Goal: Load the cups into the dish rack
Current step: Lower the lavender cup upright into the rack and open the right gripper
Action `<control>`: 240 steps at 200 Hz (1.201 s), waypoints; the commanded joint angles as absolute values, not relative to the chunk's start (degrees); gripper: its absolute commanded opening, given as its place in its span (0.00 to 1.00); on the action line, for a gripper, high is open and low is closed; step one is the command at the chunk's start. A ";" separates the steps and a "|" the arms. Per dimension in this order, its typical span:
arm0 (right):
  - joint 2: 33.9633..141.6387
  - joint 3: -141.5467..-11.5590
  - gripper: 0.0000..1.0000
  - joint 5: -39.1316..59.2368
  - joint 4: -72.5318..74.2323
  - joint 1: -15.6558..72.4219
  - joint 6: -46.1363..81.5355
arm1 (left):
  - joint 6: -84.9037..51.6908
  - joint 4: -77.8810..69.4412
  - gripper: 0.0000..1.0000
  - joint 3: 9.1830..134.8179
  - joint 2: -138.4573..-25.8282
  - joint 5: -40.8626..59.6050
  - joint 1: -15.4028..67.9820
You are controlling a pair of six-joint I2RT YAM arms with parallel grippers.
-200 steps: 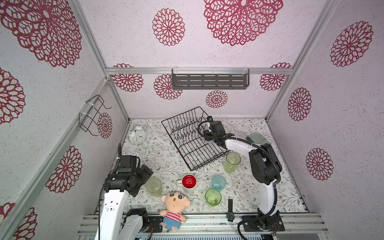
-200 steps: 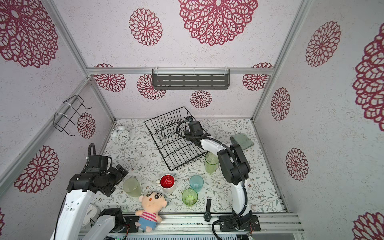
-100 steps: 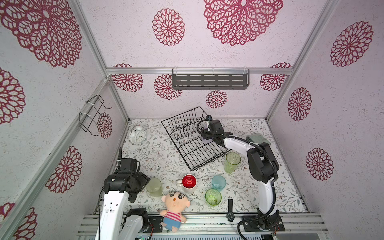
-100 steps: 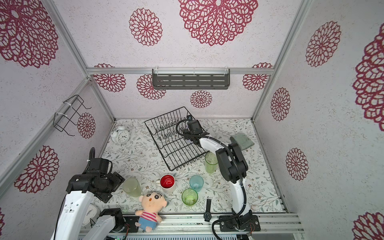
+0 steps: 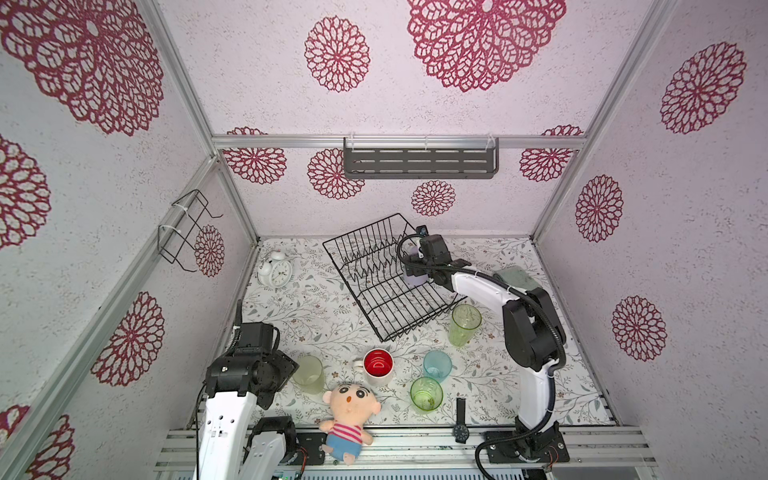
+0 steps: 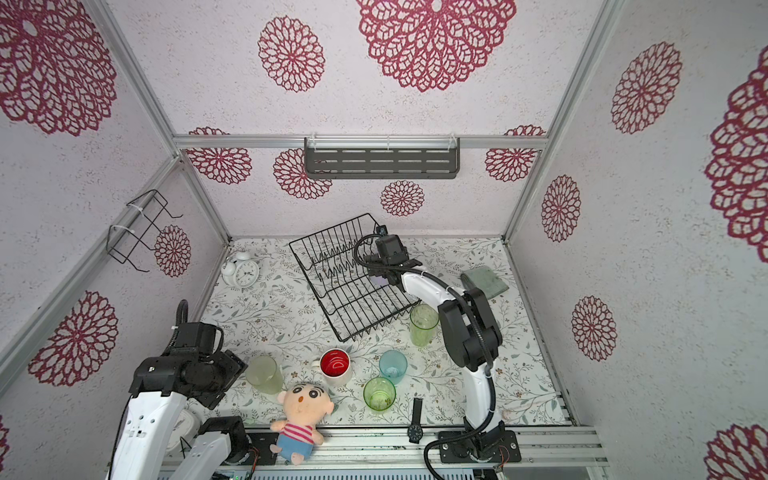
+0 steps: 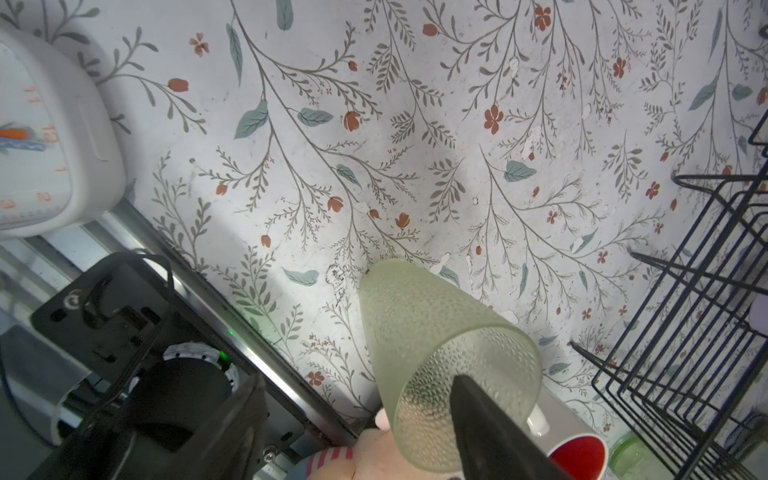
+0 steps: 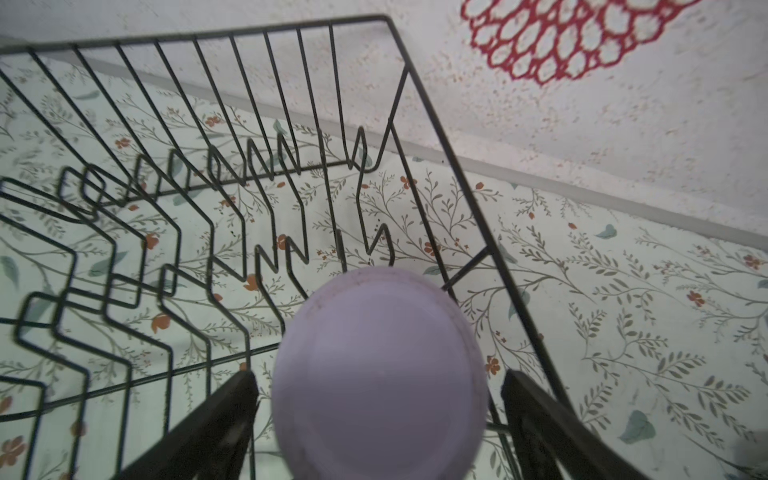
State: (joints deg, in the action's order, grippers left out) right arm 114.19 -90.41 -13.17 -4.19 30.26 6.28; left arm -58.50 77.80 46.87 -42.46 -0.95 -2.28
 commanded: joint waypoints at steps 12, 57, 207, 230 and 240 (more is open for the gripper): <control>104.33 -89.91 0.94 -10.00 -4.30 30.16 8.39 | -59.93 75.60 0.72 44.74 -41.58 -0.39 -0.59; 99.29 -86.69 0.93 -7.09 -4.21 30.15 8.75 | -62.53 70.44 0.68 40.53 -45.13 1.17 3.52; 89.45 -76.78 0.92 -4.40 -5.61 30.24 13.90 | -68.28 59.47 0.60 37.82 -52.20 0.20 8.61; 86.41 -73.24 0.91 -5.75 -4.22 30.23 15.15 | -69.06 57.13 0.45 36.75 -53.72 -0.54 10.17; 85.52 -72.36 0.91 -5.93 -4.22 30.23 15.70 | -68.39 56.24 0.29 36.48 -54.28 -0.44 10.52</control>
